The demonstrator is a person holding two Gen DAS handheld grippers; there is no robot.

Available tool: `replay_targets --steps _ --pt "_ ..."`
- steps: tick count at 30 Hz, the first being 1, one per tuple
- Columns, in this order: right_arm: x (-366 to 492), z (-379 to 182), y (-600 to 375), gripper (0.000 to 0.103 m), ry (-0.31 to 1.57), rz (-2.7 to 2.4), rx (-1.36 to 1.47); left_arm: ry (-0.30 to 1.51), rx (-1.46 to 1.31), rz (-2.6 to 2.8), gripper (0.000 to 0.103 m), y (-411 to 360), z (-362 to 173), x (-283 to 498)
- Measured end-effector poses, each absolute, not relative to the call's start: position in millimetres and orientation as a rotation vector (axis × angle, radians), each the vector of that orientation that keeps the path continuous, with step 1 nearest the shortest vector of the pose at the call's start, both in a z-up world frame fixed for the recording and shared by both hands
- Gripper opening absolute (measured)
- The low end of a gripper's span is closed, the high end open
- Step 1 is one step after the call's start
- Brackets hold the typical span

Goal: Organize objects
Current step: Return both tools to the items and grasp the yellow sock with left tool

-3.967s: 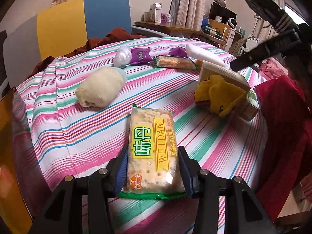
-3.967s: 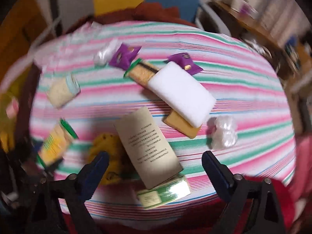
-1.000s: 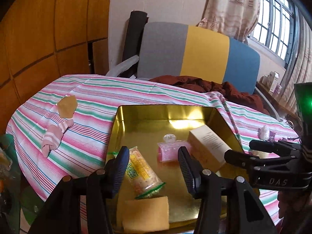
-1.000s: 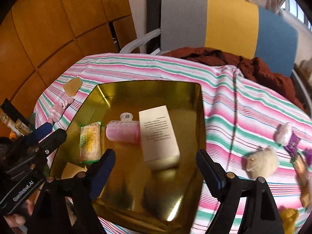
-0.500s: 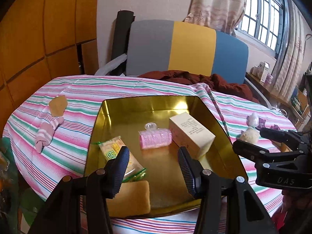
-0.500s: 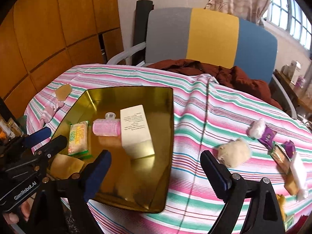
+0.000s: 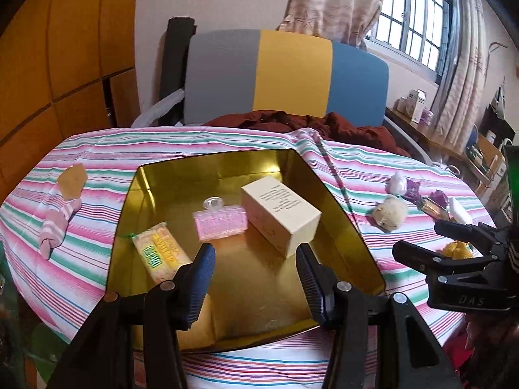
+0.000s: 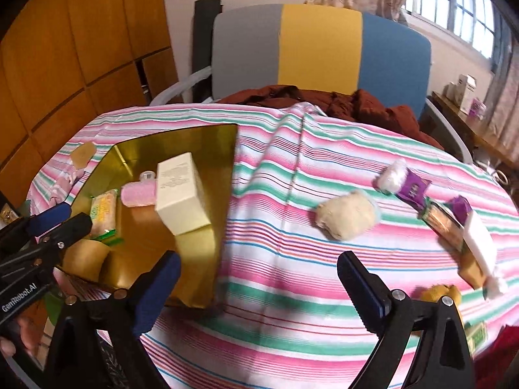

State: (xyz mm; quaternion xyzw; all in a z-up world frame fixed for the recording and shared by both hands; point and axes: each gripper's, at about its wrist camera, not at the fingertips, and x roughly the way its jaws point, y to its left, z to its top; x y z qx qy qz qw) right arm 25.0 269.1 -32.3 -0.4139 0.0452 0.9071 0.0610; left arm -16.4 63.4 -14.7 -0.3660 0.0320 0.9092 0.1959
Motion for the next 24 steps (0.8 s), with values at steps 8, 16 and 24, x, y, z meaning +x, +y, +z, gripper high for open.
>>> replay_targets --steps 8,16,24 --pt "52.5 -28.8 320.3 0.099 0.188 2.640 -1.216 0.153 -0.989 2.462 0.053 89.2 -10.2 -6.8" --pt "102.8 -11.1 411.2 0.100 0.215 2.429 -1.126 0.222 -0.954 2.325 0.053 130.4 -8.6 5.8" --pt "141.2 1.9 487.4 0.102 0.322 2.251 -0.996 0.304 -0.918 2.124 0.053 186.6 -10.7 25.0"
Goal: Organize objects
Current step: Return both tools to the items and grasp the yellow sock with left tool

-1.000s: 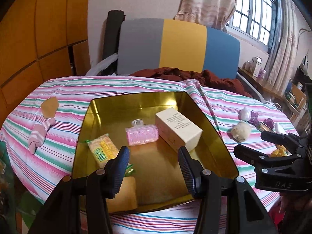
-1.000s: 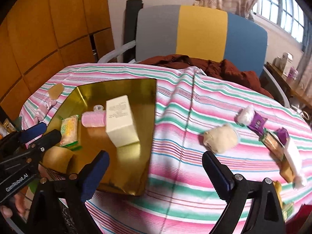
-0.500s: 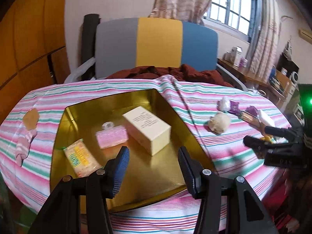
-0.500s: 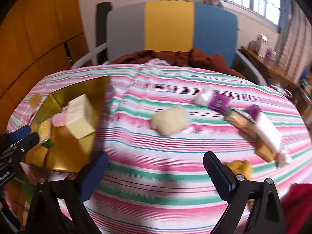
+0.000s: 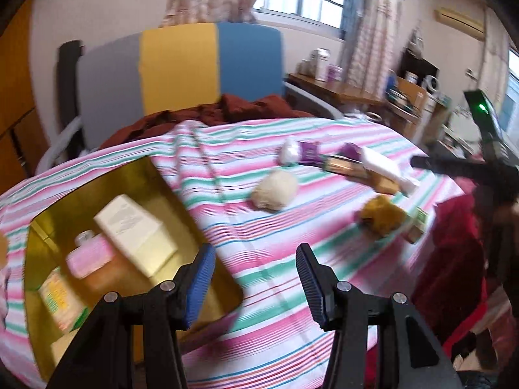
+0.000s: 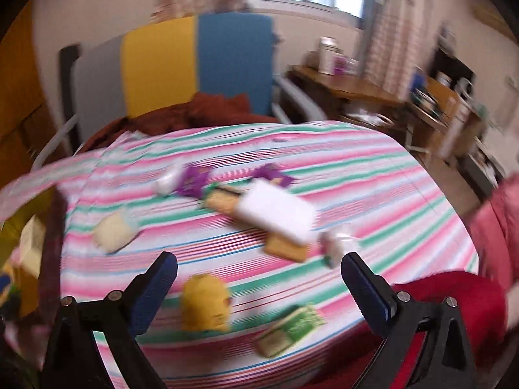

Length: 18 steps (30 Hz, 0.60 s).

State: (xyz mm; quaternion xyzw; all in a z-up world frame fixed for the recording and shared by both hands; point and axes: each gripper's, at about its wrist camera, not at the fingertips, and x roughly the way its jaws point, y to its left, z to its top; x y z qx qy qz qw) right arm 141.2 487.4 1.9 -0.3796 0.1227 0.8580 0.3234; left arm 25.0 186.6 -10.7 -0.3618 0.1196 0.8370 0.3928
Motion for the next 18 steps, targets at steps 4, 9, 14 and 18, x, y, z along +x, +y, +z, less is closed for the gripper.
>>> replay_targets --steps 4,9,14,18 --pt "153.6 -5.9 518.5 0.103 0.448 2.175 -0.966 0.317 -0.920 2.017 0.053 218.3 -16.5 30.8" --pt "158.8 -18.5 532.9 0.103 0.574 2.162 -0.975 0.294 -0.972 1.875 0.053 254.4 -30.2 35.6" --pt "162.6 -26.2 539.4 0.103 0.681 2.174 -0.976 0.241 -1.029 1.757 0.053 288.4 -43.4 36.5" --pt "163.3 -28.2 540.7 0.103 0.716 2.177 -0.970 0.173 -1.090 1.685 0.054 315.6 -53.1 33.5"
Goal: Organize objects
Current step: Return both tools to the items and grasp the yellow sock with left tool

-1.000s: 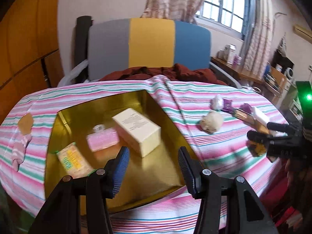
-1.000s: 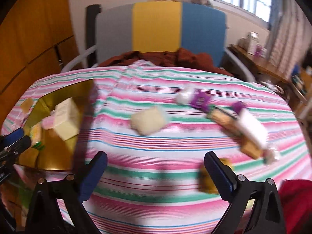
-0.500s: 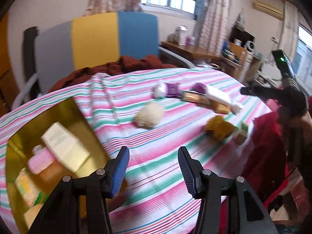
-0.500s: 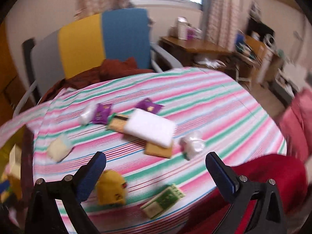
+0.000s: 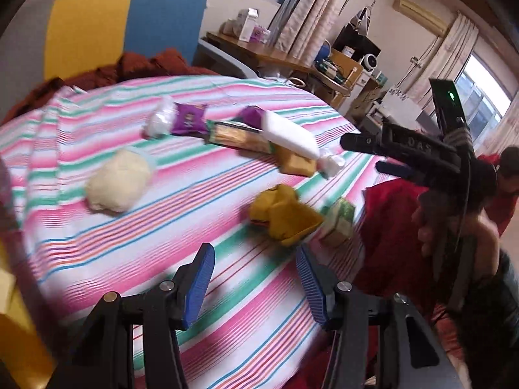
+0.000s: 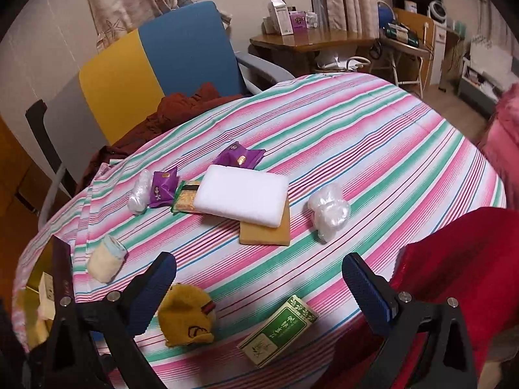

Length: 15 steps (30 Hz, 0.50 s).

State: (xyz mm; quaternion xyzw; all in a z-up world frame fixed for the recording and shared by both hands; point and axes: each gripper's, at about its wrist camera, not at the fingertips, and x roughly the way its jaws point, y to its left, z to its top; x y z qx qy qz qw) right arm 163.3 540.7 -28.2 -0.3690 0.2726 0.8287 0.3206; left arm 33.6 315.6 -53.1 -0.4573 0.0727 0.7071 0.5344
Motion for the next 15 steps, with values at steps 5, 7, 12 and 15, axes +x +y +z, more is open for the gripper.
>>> replay_targets --steps 5,7,12,15 --pt "166.9 -31.2 546.9 0.103 0.794 2.185 -0.942 0.107 -1.152 1.613 0.060 345.0 -64.1 29.6" --pt "168.4 -32.2 549.7 0.103 0.828 2.187 -0.926 0.082 -1.177 1.596 0.064 354.4 -68.0 27.6" --pt "168.1 -33.5 551.6 0.103 0.855 2.191 -0.916 0.079 -1.200 1.600 0.065 375.7 -75.9 24.2" --pt "168.3 -34.1 552.7 0.103 0.864 2.197 -0.917 0.106 -1.222 1.621 0.065 389.6 -85.1 22.1"
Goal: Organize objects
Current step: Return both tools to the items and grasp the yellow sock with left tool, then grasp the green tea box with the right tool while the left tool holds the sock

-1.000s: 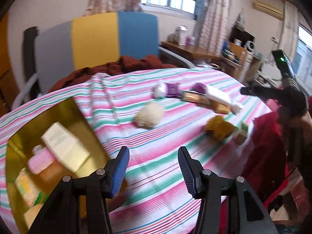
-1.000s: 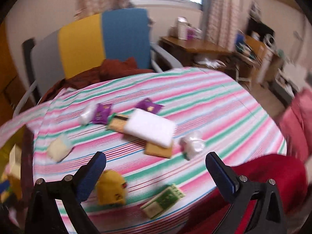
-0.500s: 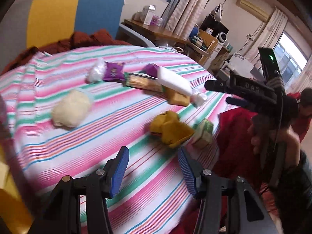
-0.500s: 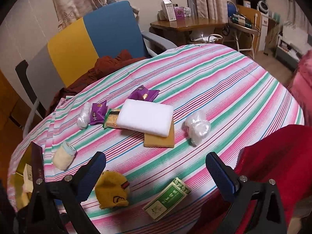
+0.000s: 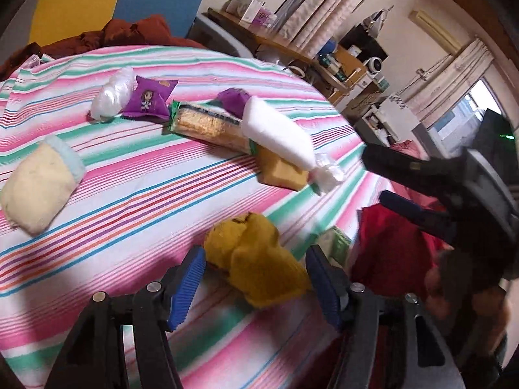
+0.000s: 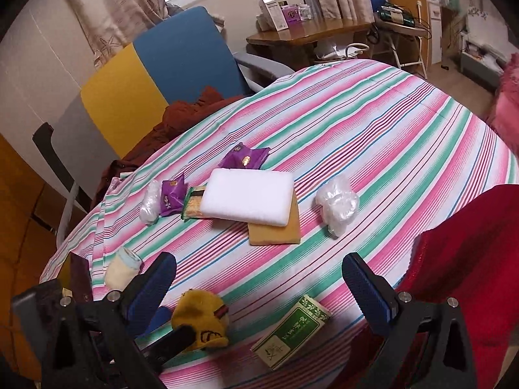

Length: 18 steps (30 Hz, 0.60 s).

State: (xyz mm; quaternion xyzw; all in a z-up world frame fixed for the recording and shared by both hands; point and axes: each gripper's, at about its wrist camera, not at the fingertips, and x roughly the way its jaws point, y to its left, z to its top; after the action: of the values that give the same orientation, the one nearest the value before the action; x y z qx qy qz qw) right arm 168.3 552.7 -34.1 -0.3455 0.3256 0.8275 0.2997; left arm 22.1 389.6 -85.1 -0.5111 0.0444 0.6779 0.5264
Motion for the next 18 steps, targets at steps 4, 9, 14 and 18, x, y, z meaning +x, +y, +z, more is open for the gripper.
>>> replay_targets --steps 4,9,14,18 --pt "168.6 -34.5 553.4 0.103 0.875 2.203 -0.916 0.178 -1.249 1.639 0.065 407.7 -100.4 24.8" --pt "168.0 -35.0 554.0 0.103 0.880 2.206 -0.922 0.243 -1.192 1.671 0.051 405.5 -106.6 27.2" --pt "166.6 -36.1 554.5 0.103 0.885 2.208 -0.936 0.261 -1.170 1.686 0.045 383.3 -105.0 22.0" --pt "163.6 -38.5 555.5 0.103 0.900 2.224 -0.964 0.290 -1.135 1.727 0.046 355.1 -103.8 20.3"
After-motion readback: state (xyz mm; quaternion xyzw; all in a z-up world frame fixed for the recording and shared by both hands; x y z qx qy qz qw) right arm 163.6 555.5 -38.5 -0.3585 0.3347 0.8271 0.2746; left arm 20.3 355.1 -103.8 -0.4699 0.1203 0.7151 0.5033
